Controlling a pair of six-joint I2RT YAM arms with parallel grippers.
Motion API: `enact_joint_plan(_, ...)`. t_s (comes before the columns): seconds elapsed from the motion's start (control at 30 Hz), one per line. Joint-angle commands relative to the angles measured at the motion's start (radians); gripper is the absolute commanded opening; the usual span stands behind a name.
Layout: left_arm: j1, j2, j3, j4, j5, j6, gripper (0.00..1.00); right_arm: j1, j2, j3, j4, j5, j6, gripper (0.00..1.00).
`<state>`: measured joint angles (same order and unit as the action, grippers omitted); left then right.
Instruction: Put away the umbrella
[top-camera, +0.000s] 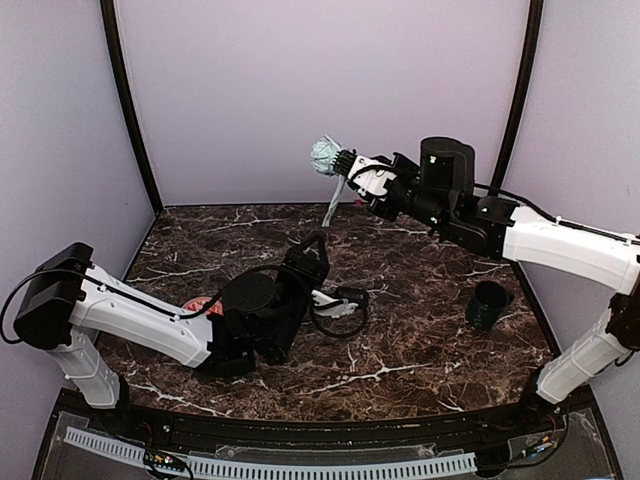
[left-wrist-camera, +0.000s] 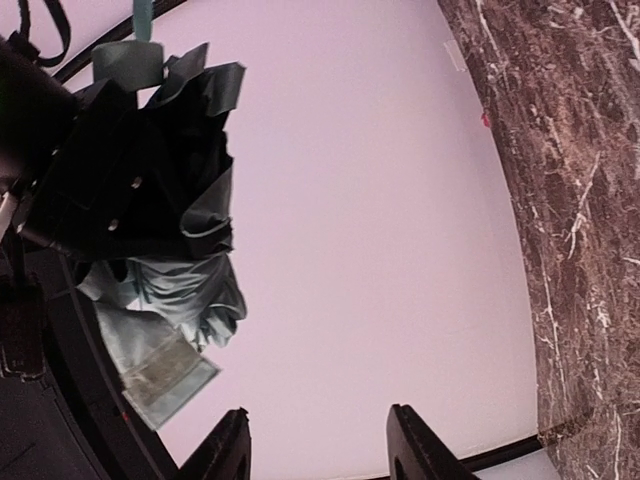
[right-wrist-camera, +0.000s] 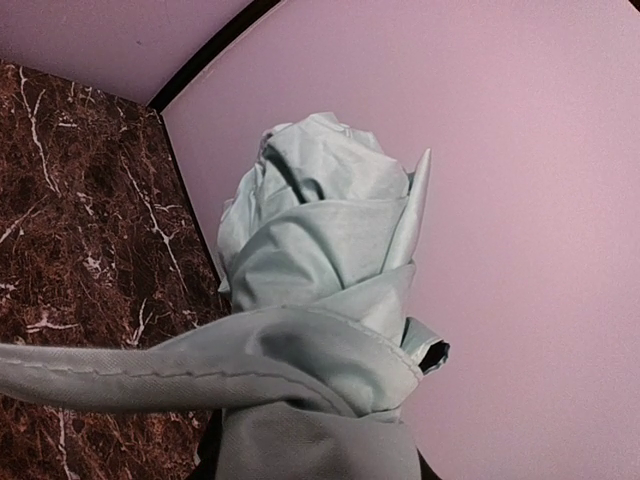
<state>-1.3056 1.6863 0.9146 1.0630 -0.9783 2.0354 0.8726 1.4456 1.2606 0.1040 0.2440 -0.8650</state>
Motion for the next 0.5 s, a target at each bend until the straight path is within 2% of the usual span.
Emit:
enact_joint_plan(0.0, -0.016, -0.092, -0.038, -0.236, 0.003, -0.377, 0.5, 0.003, -0.065, -0.018, 0.166, -0.018, -0.07, 0.0)
enact_joint_plan(0.1, -0.011, -0.217, -0.001, -0.613, 0.183, -0.861, 0.5, 0.003, -0.074, -0.021, 0.169, -0.044, -0.096, 0.0)
enact_joint_plan(0.17, 0.026, -0.343, 0.005, -0.779, 0.424, -1.157, 0.5, 0.003, -0.085, -0.025, 0.163, -0.066, -0.117, 0.0)
enact_joint_plan(0.3, 0.272, -0.572, -0.114, -0.708, 0.985, -1.662, 0.46, 0.004, -0.129, -0.066, 0.183, -0.159, -0.142, 0.0)
enact_joint_plan(0.37, 0.386, -0.598, -0.136, -0.635, 1.181, -1.88, 0.47, 0.006, -0.155, -0.086, 0.2, -0.206, -0.146, 0.0)
enact_joint_plan(0.47, 0.456, -0.564, -0.085, -0.606, 1.36, -2.081, 0.58, 0.017, -0.179, -0.101, 0.249, -0.261, -0.163, 0.0)
